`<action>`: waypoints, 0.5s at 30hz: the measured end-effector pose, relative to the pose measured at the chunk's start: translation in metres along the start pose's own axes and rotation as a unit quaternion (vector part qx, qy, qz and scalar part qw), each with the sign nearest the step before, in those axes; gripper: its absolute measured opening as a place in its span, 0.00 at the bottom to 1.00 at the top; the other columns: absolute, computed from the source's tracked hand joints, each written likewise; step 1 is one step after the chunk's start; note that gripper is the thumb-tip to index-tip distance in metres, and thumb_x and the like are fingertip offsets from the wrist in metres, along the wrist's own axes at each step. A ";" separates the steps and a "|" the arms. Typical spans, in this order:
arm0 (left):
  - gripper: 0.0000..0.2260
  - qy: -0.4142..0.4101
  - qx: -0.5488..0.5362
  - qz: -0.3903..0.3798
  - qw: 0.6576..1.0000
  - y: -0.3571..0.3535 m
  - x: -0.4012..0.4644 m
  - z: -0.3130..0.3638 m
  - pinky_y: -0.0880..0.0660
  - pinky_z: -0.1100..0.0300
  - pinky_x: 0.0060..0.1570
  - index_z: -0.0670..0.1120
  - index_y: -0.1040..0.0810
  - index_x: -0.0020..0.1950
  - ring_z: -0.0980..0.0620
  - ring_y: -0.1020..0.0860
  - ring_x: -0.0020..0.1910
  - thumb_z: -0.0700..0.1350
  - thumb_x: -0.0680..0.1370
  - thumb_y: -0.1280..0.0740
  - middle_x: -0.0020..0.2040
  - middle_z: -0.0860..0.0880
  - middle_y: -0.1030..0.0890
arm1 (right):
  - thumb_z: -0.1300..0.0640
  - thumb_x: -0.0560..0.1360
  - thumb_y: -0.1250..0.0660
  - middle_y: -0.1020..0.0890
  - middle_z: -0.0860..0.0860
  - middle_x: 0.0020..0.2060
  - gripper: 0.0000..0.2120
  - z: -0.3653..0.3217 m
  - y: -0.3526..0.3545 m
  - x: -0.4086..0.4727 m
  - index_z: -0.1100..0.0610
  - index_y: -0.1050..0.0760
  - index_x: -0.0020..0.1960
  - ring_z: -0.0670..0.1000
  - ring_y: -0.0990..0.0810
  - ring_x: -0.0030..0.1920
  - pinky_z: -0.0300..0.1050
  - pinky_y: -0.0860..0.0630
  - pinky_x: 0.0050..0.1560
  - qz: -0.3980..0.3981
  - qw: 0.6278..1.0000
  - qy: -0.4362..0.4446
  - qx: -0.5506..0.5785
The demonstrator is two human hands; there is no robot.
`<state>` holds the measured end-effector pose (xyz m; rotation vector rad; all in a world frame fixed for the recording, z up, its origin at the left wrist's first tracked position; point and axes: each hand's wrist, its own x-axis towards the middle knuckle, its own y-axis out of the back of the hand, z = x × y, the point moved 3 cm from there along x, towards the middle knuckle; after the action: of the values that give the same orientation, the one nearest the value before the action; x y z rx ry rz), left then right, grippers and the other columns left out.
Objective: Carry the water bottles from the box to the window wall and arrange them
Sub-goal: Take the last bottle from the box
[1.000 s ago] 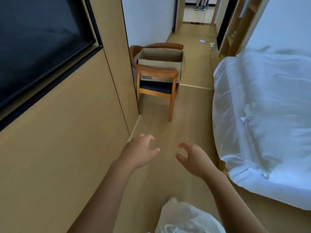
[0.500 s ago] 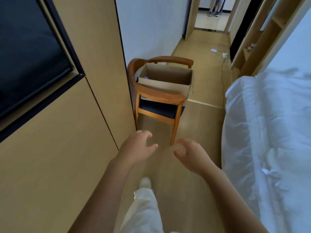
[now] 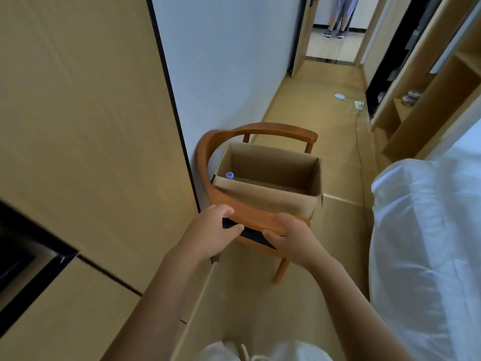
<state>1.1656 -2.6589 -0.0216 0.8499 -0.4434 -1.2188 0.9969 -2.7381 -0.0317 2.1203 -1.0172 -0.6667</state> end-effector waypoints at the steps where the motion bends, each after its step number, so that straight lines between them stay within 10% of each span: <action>1: 0.20 0.003 -0.015 -0.004 1.000 0.001 0.012 -0.002 0.31 0.62 0.53 0.49 0.28 0.66 0.55 0.27 0.62 0.54 0.76 0.34 0.64 0.53 0.27 | 0.49 0.76 0.35 0.24 0.44 0.53 0.18 0.001 -0.002 0.018 0.51 0.29 0.64 0.44 0.27 0.49 0.33 0.32 0.44 -0.006 1.000 -0.008 -0.008; 10: 0.19 0.076 -0.081 0.009 0.994 0.003 0.122 -0.028 0.32 0.65 0.50 0.51 0.27 0.65 0.60 0.28 0.54 0.54 0.76 0.33 0.60 0.56 0.26 | 0.51 0.75 0.34 0.25 0.40 0.51 0.18 0.011 -0.018 0.185 0.51 0.29 0.64 0.40 0.25 0.50 0.27 0.34 0.43 -0.091 0.995 0.028 0.036; 15: 0.12 0.157 -0.124 0.025 0.979 -0.004 0.175 -0.036 0.33 0.68 0.48 0.55 0.26 0.59 0.59 0.27 0.54 0.52 0.76 0.32 0.53 0.60 0.28 | 0.52 0.77 0.36 0.24 0.48 0.59 0.18 0.028 -0.038 0.287 0.52 0.31 0.66 0.47 0.25 0.56 0.41 0.30 0.57 -0.160 0.987 0.024 0.003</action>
<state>1.2436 -2.8123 -0.0714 0.7931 -0.0536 -1.0447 1.1568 -2.9638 -0.1214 2.3172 -0.6566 -0.7610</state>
